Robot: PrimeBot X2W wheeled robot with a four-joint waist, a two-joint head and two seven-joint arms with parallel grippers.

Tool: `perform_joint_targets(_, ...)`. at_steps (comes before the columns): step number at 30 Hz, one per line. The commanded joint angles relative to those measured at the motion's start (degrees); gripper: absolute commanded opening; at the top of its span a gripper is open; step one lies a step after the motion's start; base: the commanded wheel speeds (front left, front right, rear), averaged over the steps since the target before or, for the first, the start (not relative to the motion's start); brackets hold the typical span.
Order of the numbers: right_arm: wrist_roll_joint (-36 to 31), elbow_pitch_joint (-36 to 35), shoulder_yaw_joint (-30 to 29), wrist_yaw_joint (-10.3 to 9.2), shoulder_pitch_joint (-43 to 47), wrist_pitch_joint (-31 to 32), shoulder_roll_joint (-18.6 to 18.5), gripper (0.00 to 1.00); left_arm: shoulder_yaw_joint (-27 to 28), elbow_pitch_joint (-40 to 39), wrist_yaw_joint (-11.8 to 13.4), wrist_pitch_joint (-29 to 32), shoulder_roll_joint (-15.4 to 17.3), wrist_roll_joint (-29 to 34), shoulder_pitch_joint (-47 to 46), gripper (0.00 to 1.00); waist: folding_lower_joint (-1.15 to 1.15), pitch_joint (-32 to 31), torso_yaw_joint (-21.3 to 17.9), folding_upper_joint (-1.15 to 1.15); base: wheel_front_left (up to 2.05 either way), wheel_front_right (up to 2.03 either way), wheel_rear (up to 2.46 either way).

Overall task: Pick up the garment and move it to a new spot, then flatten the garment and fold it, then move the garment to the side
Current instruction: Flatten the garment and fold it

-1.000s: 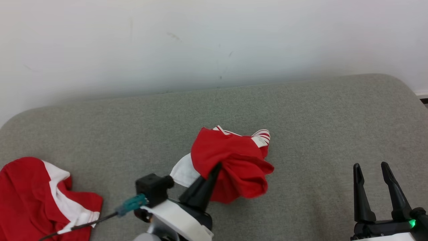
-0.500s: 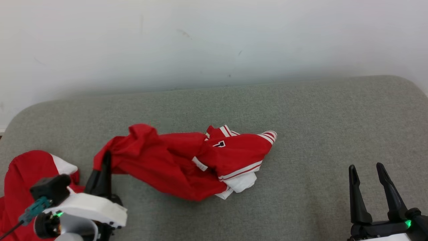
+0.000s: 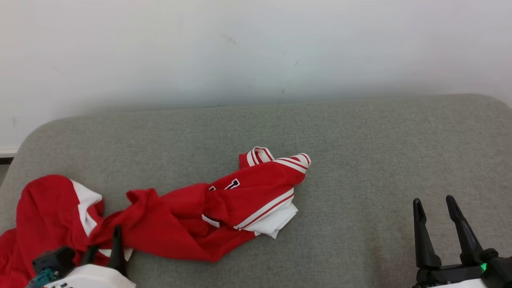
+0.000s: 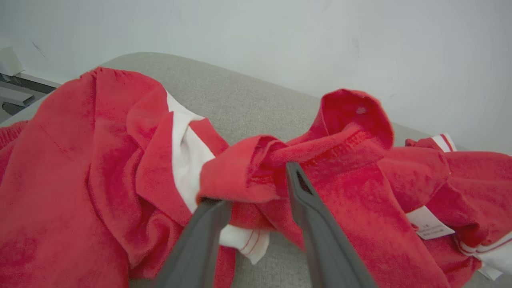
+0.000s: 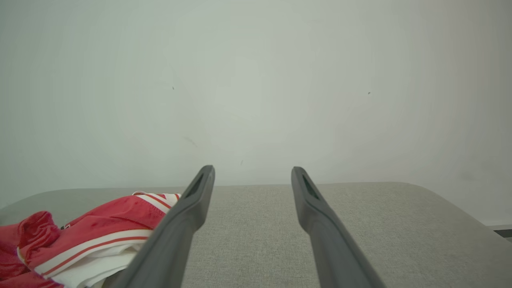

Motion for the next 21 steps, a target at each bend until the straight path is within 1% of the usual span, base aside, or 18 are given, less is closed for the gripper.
perform_joint_targets(1,-0.35,0.28,0.14,-0.1,-0.13,0.0,-0.03,1.0,0.24,0.14,-0.18,-0.64,0.41,0.71,-0.91,1.0,0.0,-0.17,0.25,0.0,0.0,0.0,0.0)
perform_joint_targets(6,-0.4,0.55,0.29,-0.1,0.19,0.0,-0.03,1.0,-0.92,-2.01,0.34,-2.54,1.05,3.54,-2.35,1.0,0.0,-0.81,1.13,0.0,0.0,0.0,0.0)
perform_joint_targets(9,-0.38,0.61,0.27,-0.1,0.57,0.0,-0.03,1.0,-1.77,-5.1,1.64,-3.11,1.35,5.84,-2.27,1.0,0.0,-1.28,1.49,0.0,0.0,0.0,0.0)
perform_joint_targets(16,-0.2,0.84,0.7,-0.1,0.98,0.0,-0.04,1.0,-4.17,-12.35,3.62,-3.69,1.56,9.91,0.67,1.0,0.0,-2.22,1.74,0.0,0.0,0.0,0.0)
perform_joint_targets(21,0.13,0.98,0.66,-0.1,1.24,0.0,-0.22,1.0,-5.94,-14.22,3.39,-3.62,1.02,10.35,3.04,1.0,0.0,-2.61,1.93,0.0,0.0,0.0,0.0)
